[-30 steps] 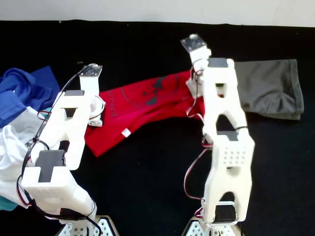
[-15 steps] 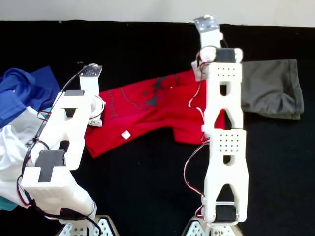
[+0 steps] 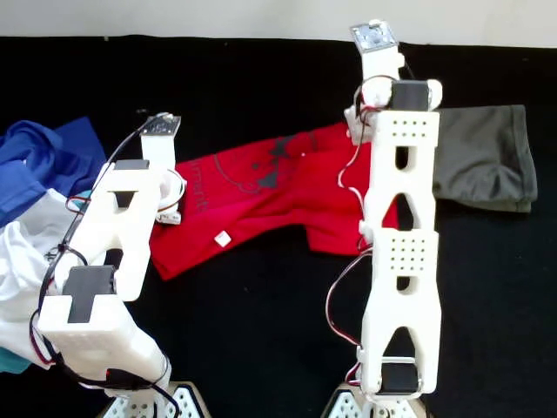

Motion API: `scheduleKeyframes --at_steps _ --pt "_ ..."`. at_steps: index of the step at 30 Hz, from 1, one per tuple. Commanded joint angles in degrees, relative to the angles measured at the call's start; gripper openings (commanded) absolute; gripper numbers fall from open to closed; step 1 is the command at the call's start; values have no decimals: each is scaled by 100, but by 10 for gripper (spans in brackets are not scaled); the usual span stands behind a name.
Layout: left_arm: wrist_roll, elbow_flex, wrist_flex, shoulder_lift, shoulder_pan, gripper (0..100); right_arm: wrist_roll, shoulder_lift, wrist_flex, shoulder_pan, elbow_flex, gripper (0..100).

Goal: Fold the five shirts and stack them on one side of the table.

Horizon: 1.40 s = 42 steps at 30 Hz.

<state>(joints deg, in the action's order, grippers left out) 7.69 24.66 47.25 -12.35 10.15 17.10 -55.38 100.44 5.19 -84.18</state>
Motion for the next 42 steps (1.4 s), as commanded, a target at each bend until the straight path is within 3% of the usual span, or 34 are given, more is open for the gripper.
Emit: scheduleKeyframes --at_steps 1,5,8,12,16,21,33,35,39,42 --pt "-44 4 -114 -40 -4 9 -35 1692 84 312 1780 166" --pt "-44 4 -114 -40 -4 9 79 3169 40 690 4523 166" --pt "-44 4 -114 -40 -4 9 677 3802 31 980 6097 166" --pt "-44 4 -114 -40 -4 9 1468 4277 -418 1191 7802 166" --pt "-44 4 -114 -40 -4 9 1626 4347 -1358 1156 8884 172" --pt "-44 4 -114 -40 -4 9 1626 4338 -2255 1165 9499 248" --pt "-44 4 -114 -40 -4 9 1635 3776 -3688 716 10132 247" --pt "-44 4 -114 -40 -4 9 1635 3345 -3653 602 9851 204" --pt "-44 4 -114 -40 -4 9 1609 2985 -3292 462 9235 0" --pt "-44 4 -114 -40 -4 9 1609 3090 -2791 426 8840 7"
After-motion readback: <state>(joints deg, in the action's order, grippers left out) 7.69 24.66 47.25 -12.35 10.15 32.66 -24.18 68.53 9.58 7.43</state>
